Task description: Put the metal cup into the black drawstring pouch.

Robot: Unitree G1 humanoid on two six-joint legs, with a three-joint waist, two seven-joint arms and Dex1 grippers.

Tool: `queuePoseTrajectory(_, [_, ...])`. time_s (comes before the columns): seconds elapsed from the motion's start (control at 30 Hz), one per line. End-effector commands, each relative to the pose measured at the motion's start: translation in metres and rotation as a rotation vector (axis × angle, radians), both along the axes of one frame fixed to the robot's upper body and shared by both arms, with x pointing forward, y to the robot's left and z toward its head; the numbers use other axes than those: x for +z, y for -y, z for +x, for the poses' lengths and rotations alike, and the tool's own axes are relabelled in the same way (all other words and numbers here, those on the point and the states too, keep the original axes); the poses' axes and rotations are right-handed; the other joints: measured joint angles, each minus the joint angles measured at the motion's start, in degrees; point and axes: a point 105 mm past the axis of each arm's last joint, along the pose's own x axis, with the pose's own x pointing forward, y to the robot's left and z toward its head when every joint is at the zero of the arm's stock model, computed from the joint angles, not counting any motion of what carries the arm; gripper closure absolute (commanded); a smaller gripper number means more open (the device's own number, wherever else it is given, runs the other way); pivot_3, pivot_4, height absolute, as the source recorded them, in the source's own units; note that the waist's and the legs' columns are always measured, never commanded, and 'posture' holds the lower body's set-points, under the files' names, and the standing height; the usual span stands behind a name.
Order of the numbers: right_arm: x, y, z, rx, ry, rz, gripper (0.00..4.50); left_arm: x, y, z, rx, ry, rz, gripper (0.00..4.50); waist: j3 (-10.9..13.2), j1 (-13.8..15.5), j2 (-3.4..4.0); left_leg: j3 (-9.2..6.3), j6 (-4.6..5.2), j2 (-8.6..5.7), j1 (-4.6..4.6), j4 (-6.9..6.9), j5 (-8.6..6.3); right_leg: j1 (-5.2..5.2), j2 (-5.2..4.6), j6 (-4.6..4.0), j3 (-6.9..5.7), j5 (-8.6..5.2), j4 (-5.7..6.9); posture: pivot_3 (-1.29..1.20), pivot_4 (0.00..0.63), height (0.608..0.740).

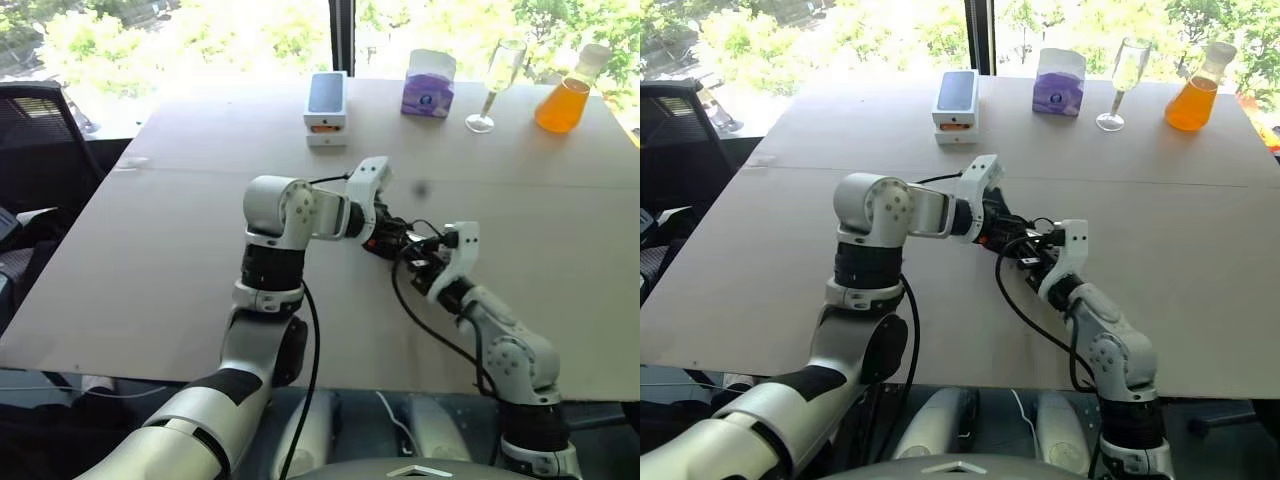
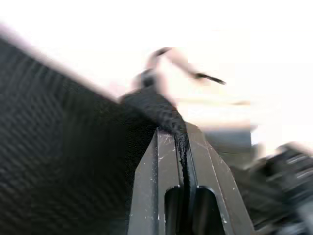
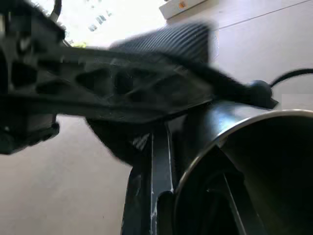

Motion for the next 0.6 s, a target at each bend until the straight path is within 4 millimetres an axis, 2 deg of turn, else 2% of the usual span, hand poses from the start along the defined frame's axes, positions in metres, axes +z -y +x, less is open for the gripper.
queuePoseTrajectory(0.03, [-0.004, -0.019, -0.002, 0.081, 0.049, -0.049, 4.48, 0.023, 0.013, -0.006, -0.072, 0.053, -0.052, 4.50, 0.01, -0.28, 0.02, 0.00, 0.00, 0.00, 0.01, -0.02, 0.00, -0.01, 0.01, 0.00, 0.00, 0.00, 0.00, 0.00, 0.150, 0.740])
queuePoseTrajectory(0.13, [0.001, -0.026, -0.001, 0.123, 0.124, -0.072, 4.48, 0.027, 0.015, -0.007, -0.079, 0.056, -0.060, 4.50, 0.02, -0.52, 0.00, -0.02, -0.04, 0.02, -0.02, -0.04, 0.03, -0.05, 0.02, 0.00, -0.01, 0.00, 0.01, 0.00, 0.150, 0.740])
queuePoseTrajectory(0.27, [0.017, -0.021, 0.011, 0.084, 0.191, -0.026, 4.48, 0.024, 0.015, -0.007, -0.074, 0.034, -0.078, 4.50, 0.03, -0.52, -0.01, -0.03, -0.05, 0.00, -0.05, -0.03, 0.03, -0.05, 0.00, 0.00, -0.03, 0.00, -0.03, 0.00, 0.150, 0.740])
queuePoseTrajectory(0.4, [0.041, -0.007, 0.024, -0.004, 0.182, 0.183, 4.48, 0.012, -0.001, -0.001, -0.012, 0.012, -0.058, 4.50, 0.03, -0.63, -0.01, -0.06, -0.07, 0.04, -0.05, -0.04, 0.04, -0.06, 0.00, -0.01, -0.03, 0.01, -0.01, 0.00, 0.150, 0.740])
queuePoseTrajectory(0.6, [0.039, 0.021, 0.023, -0.104, 0.126, 0.366, 4.48, 0.000, -0.020, 0.004, 0.062, -0.042, -0.082, 4.50, 0.03, -0.55, 0.00, -0.06, -0.08, 0.00, -0.08, -0.04, 0.04, -0.07, -0.07, -0.01, -0.02, 0.01, -0.02, 0.00, 0.150, 0.740])
